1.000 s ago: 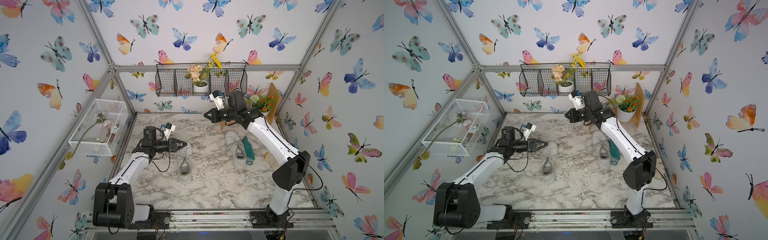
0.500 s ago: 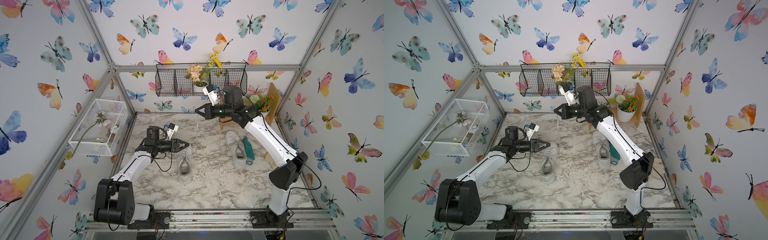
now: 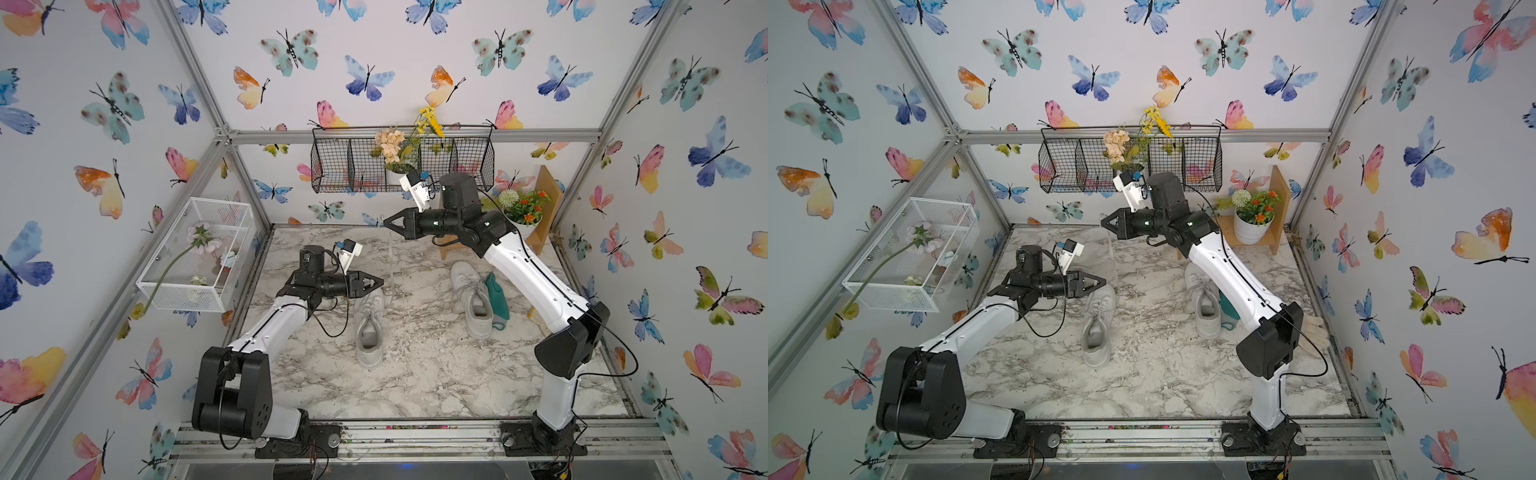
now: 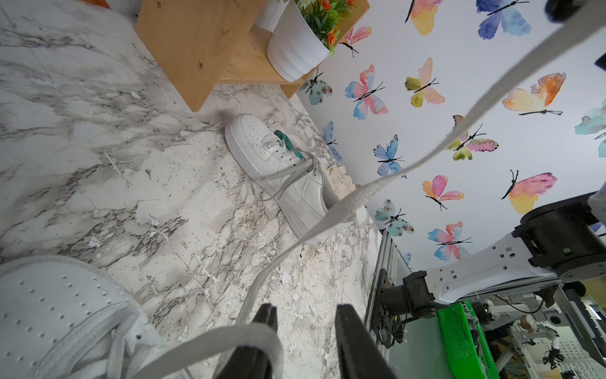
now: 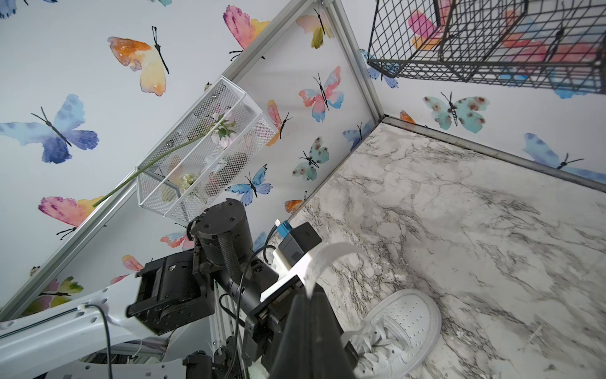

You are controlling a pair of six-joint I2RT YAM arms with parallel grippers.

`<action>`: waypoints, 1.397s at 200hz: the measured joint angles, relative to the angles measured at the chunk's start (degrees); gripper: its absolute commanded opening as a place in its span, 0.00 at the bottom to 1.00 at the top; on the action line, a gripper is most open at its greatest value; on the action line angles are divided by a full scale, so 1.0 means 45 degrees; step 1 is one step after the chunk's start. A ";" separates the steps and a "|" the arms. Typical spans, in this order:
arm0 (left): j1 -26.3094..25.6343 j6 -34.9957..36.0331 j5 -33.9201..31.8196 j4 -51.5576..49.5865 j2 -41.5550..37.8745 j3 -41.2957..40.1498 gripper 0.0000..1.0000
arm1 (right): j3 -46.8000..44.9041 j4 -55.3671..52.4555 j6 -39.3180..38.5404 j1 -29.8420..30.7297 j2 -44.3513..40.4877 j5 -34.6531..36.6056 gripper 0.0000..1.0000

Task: Tie the shoes
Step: Cross the shoelace with the shoelace.

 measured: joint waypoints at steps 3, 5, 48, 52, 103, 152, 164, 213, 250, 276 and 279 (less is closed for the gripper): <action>-0.0015 0.0005 0.0000 0.0034 0.0010 0.0000 0.38 | 0.0000 0.0015 0.0005 0.0010 0.0000 -0.0015 0.02; -0.0024 0.0005 0.0000 0.0073 0.0019 0.0000 0.38 | 0.0000 0.0024 0.0019 0.0019 0.0000 -0.0024 0.02; -0.0277 0.0131 -0.0078 0.0447 0.0136 0.0000 0.40 | 0.0078 0.0325 0.0335 0.0121 0.0078 -0.0219 0.02; -0.0296 0.0136 -0.0097 0.0471 0.0146 0.0000 0.40 | 0.0097 0.0345 0.0364 0.0141 0.0087 -0.0223 0.02; -0.0500 0.0131 -0.0282 0.0976 0.0325 0.0000 0.41 | 0.0238 0.0491 0.0563 0.0272 0.0287 -0.0325 0.02; -0.0661 0.0131 -0.0442 0.1200 0.0772 0.0024 0.41 | 0.0359 0.0607 0.0767 0.0418 0.0432 -0.0578 0.02; -0.0670 0.0141 -0.0534 0.1185 0.0884 0.0073 0.42 | 0.0379 0.0656 0.0797 0.0432 0.0432 -0.0583 0.02; -0.0709 0.0272 -0.0738 0.1248 0.1054 0.0539 0.36 | 0.0403 0.0714 0.0865 0.0437 0.0432 -0.0588 0.02; -0.0777 0.0330 -0.0811 0.1214 0.1122 0.0597 0.19 | 0.0403 0.0777 0.0860 0.0437 0.0432 -0.0588 0.02; -0.0777 0.0432 -0.0869 0.1190 0.1117 0.0597 0.06 | 0.0403 0.0714 0.0627 0.0408 0.0432 -0.0505 0.02; -0.0777 0.0486 -0.0884 0.1185 0.1117 0.0597 0.05 | 0.0403 0.0685 0.0583 0.0379 0.0432 -0.0476 0.02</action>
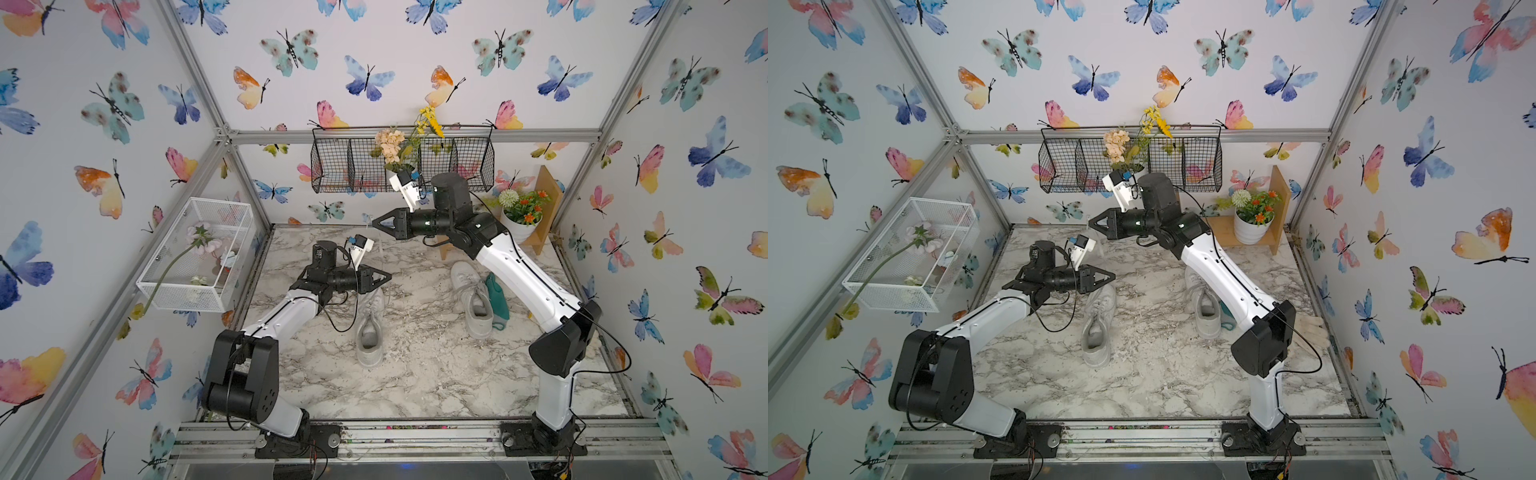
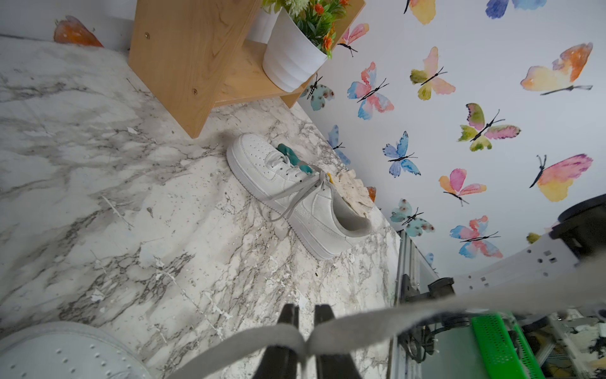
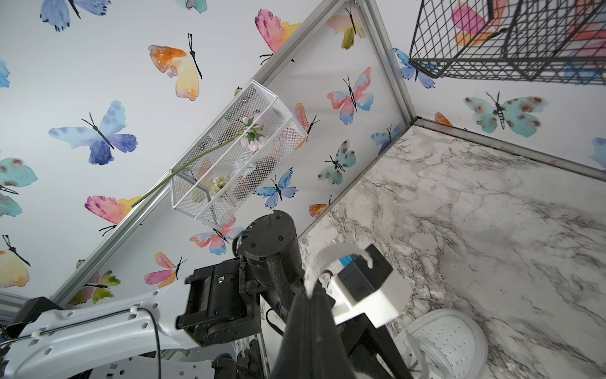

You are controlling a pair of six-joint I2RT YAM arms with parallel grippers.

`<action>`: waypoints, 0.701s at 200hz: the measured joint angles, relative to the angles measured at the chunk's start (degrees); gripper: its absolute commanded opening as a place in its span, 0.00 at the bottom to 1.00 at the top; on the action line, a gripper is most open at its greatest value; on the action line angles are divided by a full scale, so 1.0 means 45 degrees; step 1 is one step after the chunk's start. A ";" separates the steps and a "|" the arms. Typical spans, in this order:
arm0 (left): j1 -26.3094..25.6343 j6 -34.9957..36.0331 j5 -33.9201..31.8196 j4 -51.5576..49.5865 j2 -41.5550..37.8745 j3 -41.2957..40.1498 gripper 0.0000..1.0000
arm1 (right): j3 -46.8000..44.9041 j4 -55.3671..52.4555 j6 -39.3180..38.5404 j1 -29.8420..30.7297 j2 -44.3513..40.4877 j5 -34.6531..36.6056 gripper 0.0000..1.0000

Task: Tie the shoes
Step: Cross the shoelace with the shoelace.

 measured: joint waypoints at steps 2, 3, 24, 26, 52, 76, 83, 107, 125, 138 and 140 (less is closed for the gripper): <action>0.0000 -0.0029 0.0005 -0.0010 -0.0005 -0.0005 0.05 | 0.0000 -0.0005 -0.0034 -0.0034 0.0000 0.0005 0.02; 0.0000 -0.0044 -0.0005 -0.0029 -0.0005 -0.0005 0.05 | 0.0000 -0.0010 -0.0049 -0.0049 0.0000 0.0010 0.02; 0.0005 0.0005 -0.0034 -0.0151 -0.0175 -0.0083 0.02 | -0.0044 -0.0024 -0.0340 -0.0287 0.0000 0.0039 0.02; 0.0005 0.0019 -0.0034 -0.0155 -0.0214 -0.0102 0.02 | -0.0073 -0.0015 -0.0398 -0.0350 0.0000 0.0044 0.02; 0.0010 -0.0034 -0.0034 -0.0262 -0.0952 -0.0471 0.01 | -0.0491 0.0097 -0.0840 -0.1112 0.0097 0.0112 0.02; 0.0141 -0.0272 -0.0019 -0.0160 -0.1753 -0.0942 0.00 | -0.0578 0.0403 -0.1175 -0.1651 0.0860 0.0151 0.02; 0.0204 -0.0350 -0.0010 -0.0126 -0.1919 -0.1093 0.00 | -0.0578 0.0549 -0.1258 -0.1739 0.1219 0.0165 0.02; 0.0559 -0.0729 0.0015 0.0015 -0.2200 -0.1583 0.00 | -0.0578 0.1044 -0.1418 -0.1734 0.2744 0.0131 0.02; 0.0850 -0.1122 0.0058 0.0199 -0.2200 -0.1865 0.00 | -0.0578 0.1350 -0.1409 -0.1637 0.3968 0.0029 0.02; 0.1020 -0.1394 0.0083 0.0253 -0.2200 -0.1977 0.00 | -0.0597 0.1637 -0.1370 -0.1608 0.4741 -0.0092 0.02; 0.1039 -0.1409 0.0083 0.0257 -0.2200 -0.1982 0.00 | -0.0607 0.1705 -0.1355 -0.1608 0.4867 -0.0121 0.02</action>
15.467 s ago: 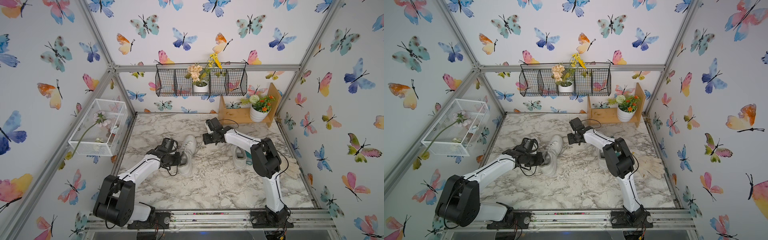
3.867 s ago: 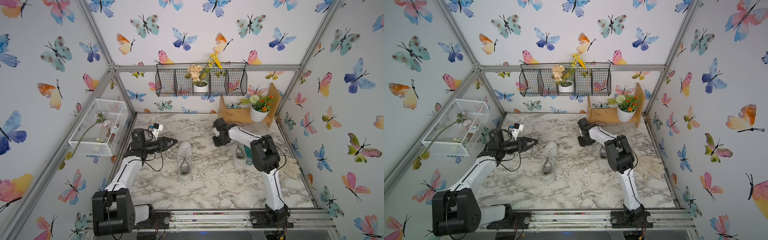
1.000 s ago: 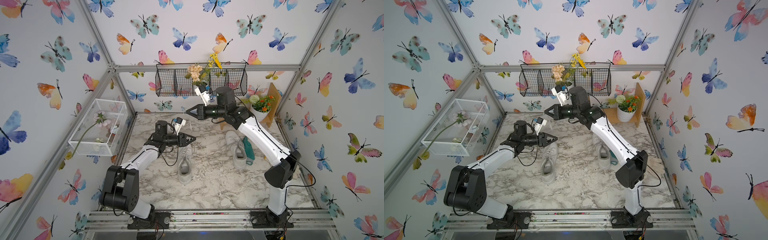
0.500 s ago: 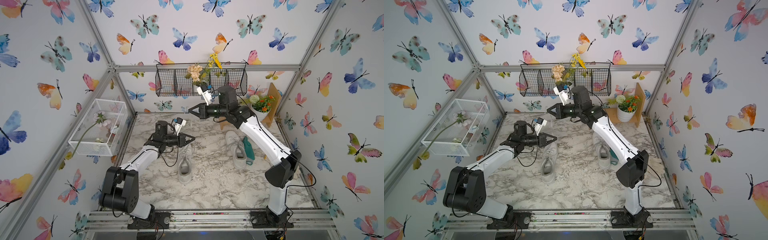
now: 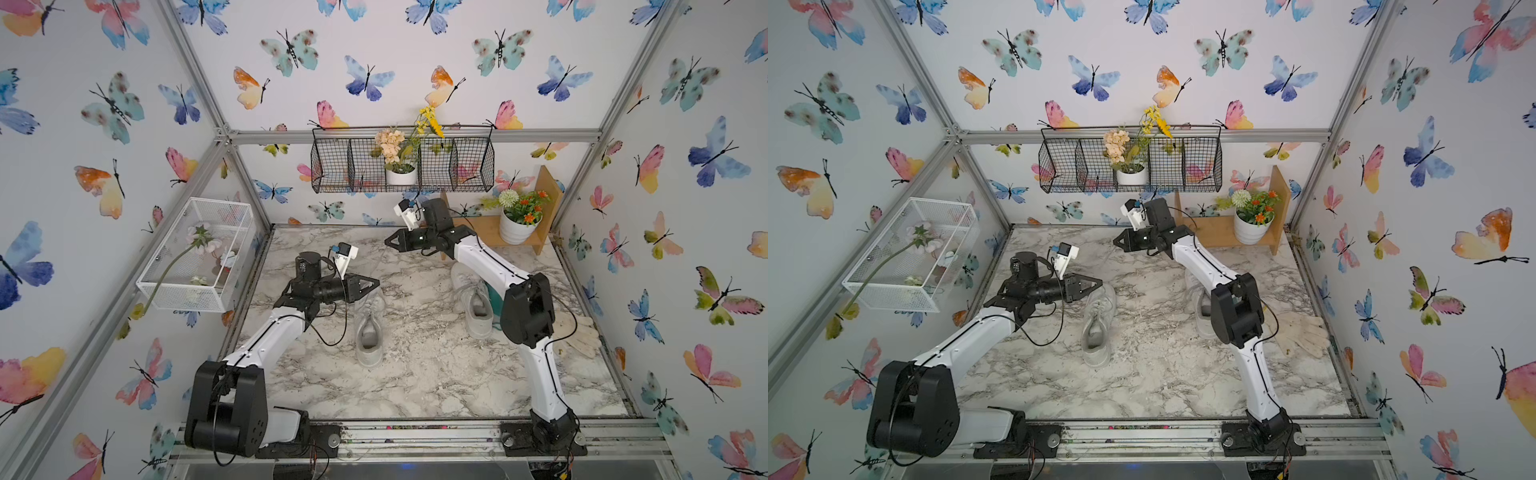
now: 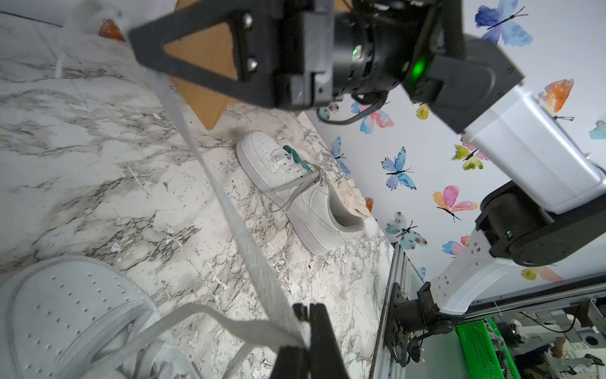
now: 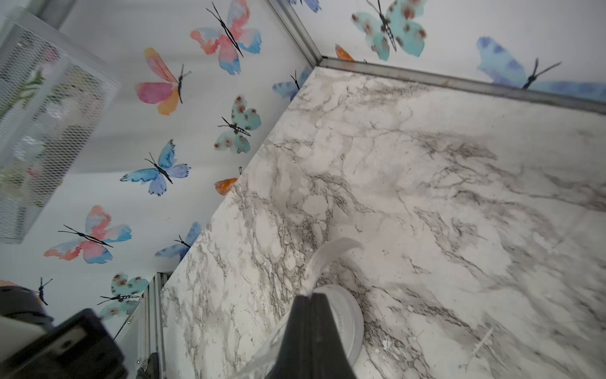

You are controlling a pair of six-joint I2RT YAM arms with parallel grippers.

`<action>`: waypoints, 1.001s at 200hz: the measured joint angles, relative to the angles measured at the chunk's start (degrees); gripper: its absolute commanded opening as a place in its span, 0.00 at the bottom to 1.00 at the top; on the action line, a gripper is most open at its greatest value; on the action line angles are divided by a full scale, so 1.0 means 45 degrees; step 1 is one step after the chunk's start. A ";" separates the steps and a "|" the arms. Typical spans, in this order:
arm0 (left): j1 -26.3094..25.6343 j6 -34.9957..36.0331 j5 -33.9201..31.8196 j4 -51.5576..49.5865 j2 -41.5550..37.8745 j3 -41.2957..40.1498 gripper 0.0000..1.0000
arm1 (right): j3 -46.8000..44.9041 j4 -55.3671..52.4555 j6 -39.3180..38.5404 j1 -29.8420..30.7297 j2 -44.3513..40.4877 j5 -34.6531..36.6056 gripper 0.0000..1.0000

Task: Tie the shoes
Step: Cross the shoelace with the shoelace.

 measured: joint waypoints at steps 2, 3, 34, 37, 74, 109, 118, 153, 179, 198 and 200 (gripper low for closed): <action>0.0015 -0.0024 0.0000 0.0015 0.0000 -0.0005 0.00 | 0.0000 0.0015 -0.0005 0.0005 0.0092 -0.0029 0.02; 0.0029 -0.0044 0.0000 0.0019 0.0000 -0.0010 0.00 | 0.0000 0.0024 0.0000 0.0005 0.0121 -0.0034 0.02; 0.0384 -0.0500 -0.0005 0.0131 0.0083 -0.0024 0.00 | -0.0005 0.0928 0.0325 0.0238 0.1234 -0.0588 0.05; 0.0408 -0.0529 -0.0005 0.0141 0.0097 -0.0024 0.00 | -0.0005 0.1010 0.0364 0.0257 0.1273 -0.0631 0.06; 0.0588 -0.0831 0.0005 0.0233 0.0306 -0.0024 0.00 | 0.0107 0.1710 0.0675 0.0282 0.2161 -0.0719 0.39; 0.0646 -0.1010 0.0039 0.0364 0.0583 -0.0024 0.00 | -0.0743 0.1768 0.0024 -0.0107 0.2361 0.0029 0.49; 0.0651 -0.1054 0.0039 0.0364 0.0651 -0.0024 0.00 | -0.1219 0.1836 -0.0180 -0.0301 0.2273 0.0180 0.49; 0.0651 -0.1117 0.0049 0.0364 0.0767 -0.0024 0.00 | -0.4007 0.2273 -0.1375 -0.1209 0.0865 0.0175 0.52; 0.0651 -0.1127 0.0049 0.0364 0.0767 -0.0024 0.00 | -0.6003 0.3104 -0.2754 -0.1545 -0.1103 -0.0578 0.54; 0.0651 -0.1132 0.0049 0.0384 0.0767 -0.0024 0.00 | -0.7679 0.4813 -0.3565 -0.1404 -0.2565 -0.1787 0.56; 0.0646 -0.1137 0.0049 0.0384 0.0767 -0.0024 0.00 | -0.7864 0.5047 -0.3628 -0.1384 -0.2701 -0.1943 0.56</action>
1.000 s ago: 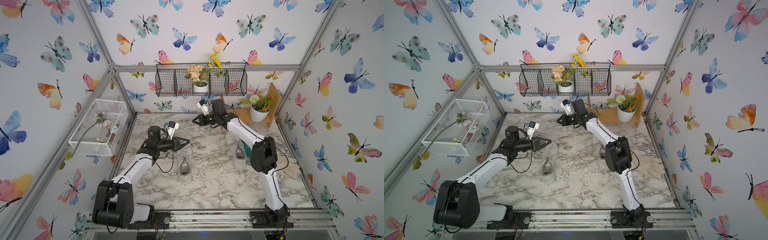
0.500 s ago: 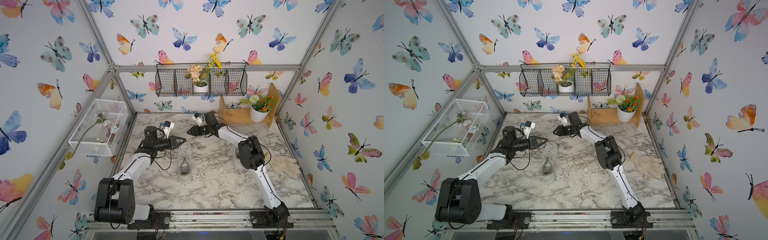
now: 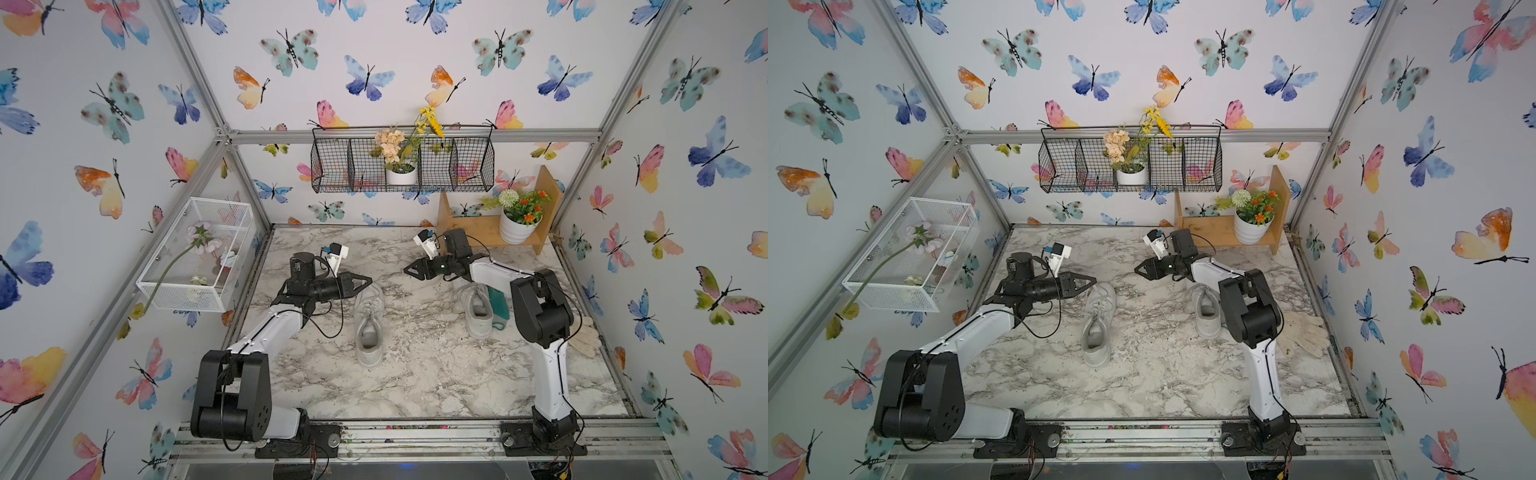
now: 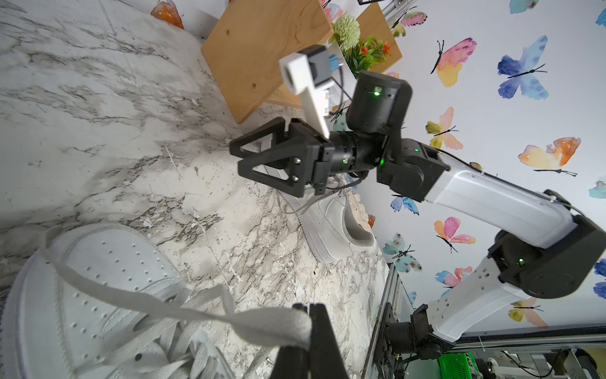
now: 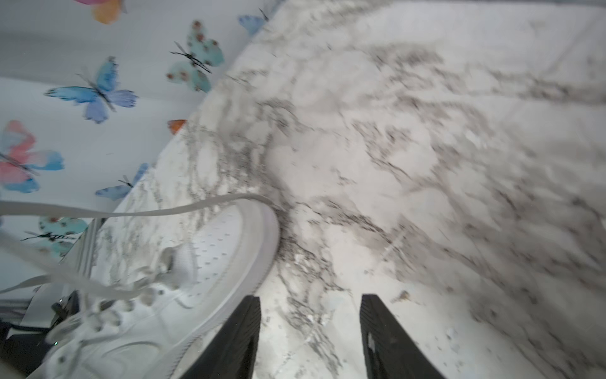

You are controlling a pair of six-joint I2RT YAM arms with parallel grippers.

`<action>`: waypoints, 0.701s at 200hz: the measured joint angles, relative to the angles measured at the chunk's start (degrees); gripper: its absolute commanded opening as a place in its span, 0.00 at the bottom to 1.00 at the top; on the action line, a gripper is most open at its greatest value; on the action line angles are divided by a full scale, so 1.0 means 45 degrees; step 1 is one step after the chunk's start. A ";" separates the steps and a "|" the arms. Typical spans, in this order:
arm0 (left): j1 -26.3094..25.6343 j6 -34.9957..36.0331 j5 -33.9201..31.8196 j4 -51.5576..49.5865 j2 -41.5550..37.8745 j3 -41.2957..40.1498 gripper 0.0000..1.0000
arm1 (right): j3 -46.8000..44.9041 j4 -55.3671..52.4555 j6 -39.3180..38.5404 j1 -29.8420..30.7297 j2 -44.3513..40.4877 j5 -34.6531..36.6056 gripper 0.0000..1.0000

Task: Tie the shoes
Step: Cross the shoelace with the shoelace.

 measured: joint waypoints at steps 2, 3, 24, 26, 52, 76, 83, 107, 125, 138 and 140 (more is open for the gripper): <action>0.0005 0.0000 0.0000 0.0000 0.0000 0.0000 0.00 | -0.0180 0.0219 -0.0078 0.0029 -0.0121 -0.0107 0.56; 0.0005 0.0000 0.0000 0.0000 0.0005 0.0000 0.00 | -0.0301 0.0355 -0.0117 0.0044 -0.0199 -0.0204 0.56; 0.0005 0.0000 0.0000 0.0044 0.0010 0.0000 0.00 | -0.1525 0.2045 -0.0724 0.0287 -0.0782 -0.1394 0.57; 0.0005 0.0000 0.0000 0.0049 0.0010 0.0000 0.00 | -0.1583 0.2152 -0.0792 0.0316 -0.0782 -0.1486 0.57; 0.0005 0.0000 0.0000 0.0073 0.0015 0.0000 0.00 | -0.1821 0.2569 -0.1632 0.0772 -0.0466 -0.2234 0.58; 0.0005 0.0000 0.0000 0.0073 0.0053 0.0000 0.00 | -0.1656 0.2574 -0.2157 0.1214 -0.0092 -0.2531 0.58; 0.0005 -0.0005 0.0000 0.0073 0.0068 0.0000 0.00 | -0.1525 0.2569 -0.2278 0.1341 0.0058 -0.2565 0.58; 0.0005 -0.0005 0.0000 0.0073 0.0097 0.0000 0.00 | -0.0991 0.2516 -0.2540 0.1724 0.0617 -0.2565 0.58; 0.0000 0.0000 0.0000 0.0078 0.0097 0.0000 0.00 | -0.0466 0.2433 -0.2652 0.1982 0.1054 -0.2555 0.57; 0.0005 0.0000 0.0000 0.0092 0.0117 0.0000 0.00 | -0.0053 0.2438 -0.2652 0.2157 0.1389 -0.2535 0.55; 0.0005 0.0000 0.0000 0.0092 0.0121 0.0000 0.00 | -0.0010 0.2448 -0.2647 0.2186 0.1428 -0.2531 0.54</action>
